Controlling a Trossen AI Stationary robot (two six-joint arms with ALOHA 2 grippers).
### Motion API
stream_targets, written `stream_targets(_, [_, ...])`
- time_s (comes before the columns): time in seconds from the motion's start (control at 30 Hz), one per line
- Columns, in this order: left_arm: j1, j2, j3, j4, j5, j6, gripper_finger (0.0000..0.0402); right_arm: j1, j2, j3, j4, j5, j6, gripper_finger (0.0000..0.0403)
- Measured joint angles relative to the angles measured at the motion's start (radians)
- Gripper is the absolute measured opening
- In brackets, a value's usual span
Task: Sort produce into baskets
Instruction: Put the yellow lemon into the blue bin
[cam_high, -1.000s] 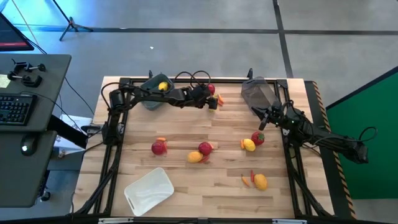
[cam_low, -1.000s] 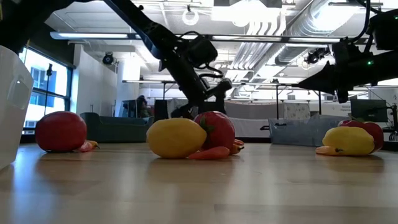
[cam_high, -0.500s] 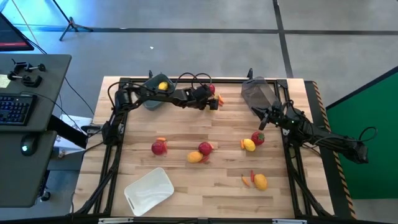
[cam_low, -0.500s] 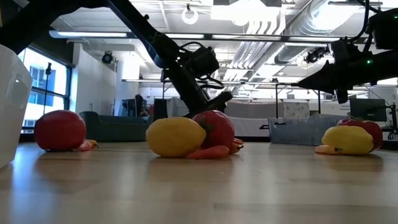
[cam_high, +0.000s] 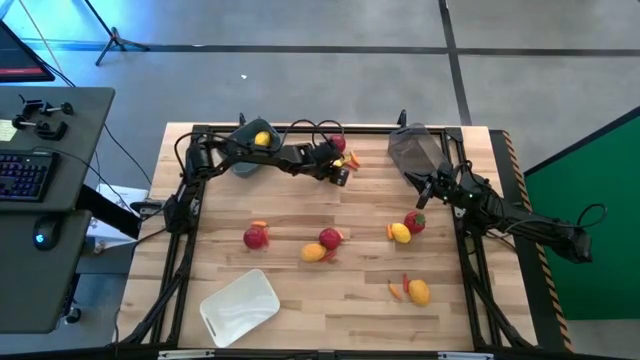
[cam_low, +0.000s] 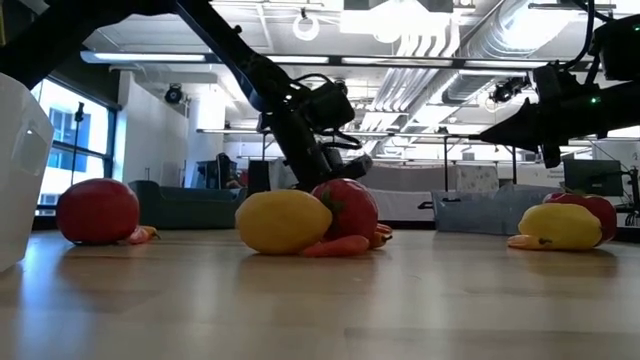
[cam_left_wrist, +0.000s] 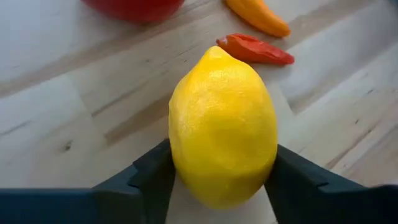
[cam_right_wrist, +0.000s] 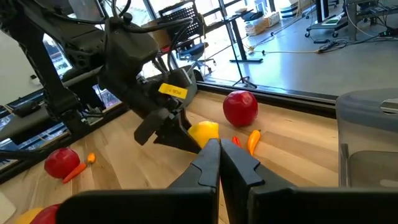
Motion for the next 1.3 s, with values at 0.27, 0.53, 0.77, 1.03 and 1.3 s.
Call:
stream_targets(0.27, [-0.001,-0.083,-0.002,-0.083,-0.005,0.1,0.0139,0.0,0.0,0.0,0.0,0.0,0.0,0.0])
stream_targets(0.53, [-0.006,-0.276,-0.008,-0.372,-0.161,0.093,0.0139,0.0,0.0,0.0,0.0,0.0,0.0,0.0])
stream_targets(0.77, [0.054,-0.506,-0.227,-0.407,-0.191,0.033,0.0139,0.0,0.0,0.0,-0.007,0.0,0.0,0.0])
stream_targets(1.03, [0.165,-0.759,-0.481,-0.423,-0.188,-0.033,0.0139,0.0,0.0,0.0,-0.008,0.0,0.0,0.0])
stream_targets(1.3, [0.318,-0.795,-0.555,-0.422,-0.112,0.189,0.0138,0.0,0.0,0.0,-0.008,0.001,0.0,0.0])
